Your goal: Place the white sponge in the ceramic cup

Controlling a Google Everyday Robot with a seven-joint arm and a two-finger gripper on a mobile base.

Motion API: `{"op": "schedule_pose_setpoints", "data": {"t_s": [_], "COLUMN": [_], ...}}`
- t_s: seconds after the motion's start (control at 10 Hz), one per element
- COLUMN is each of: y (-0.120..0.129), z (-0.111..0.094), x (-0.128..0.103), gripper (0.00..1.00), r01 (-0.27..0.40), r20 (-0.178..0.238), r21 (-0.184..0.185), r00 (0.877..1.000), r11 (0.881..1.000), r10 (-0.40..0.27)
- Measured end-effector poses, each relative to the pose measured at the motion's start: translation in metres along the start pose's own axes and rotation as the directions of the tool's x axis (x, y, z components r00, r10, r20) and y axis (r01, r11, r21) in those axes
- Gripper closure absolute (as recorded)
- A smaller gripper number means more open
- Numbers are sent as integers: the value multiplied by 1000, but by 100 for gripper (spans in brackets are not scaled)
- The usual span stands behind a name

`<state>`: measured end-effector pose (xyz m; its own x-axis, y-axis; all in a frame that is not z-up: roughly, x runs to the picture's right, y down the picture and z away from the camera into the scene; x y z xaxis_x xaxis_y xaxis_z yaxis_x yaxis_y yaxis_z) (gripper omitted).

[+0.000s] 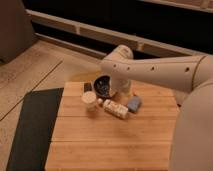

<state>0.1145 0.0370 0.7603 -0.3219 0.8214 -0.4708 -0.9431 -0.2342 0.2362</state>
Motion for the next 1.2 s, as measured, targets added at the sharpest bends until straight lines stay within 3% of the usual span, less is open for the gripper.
{"op": "schedule_pose_setpoints", "data": {"t_s": [0.2,0.5,0.9,1.2], "y": [-22,-57,-87,-93], "z": [18,38,74,84], "x": [-24,-43,-52,-54], "gripper": [35,35,35,35], "r01": [1,22,55,55], "r20": [-15,-62,-146,-163], "r21": [-72,-124,-123,-111], "r00": [1000,998,987,984], "r11": [997,992,991,992], "r10": [-3,-29,-73,-73]}}
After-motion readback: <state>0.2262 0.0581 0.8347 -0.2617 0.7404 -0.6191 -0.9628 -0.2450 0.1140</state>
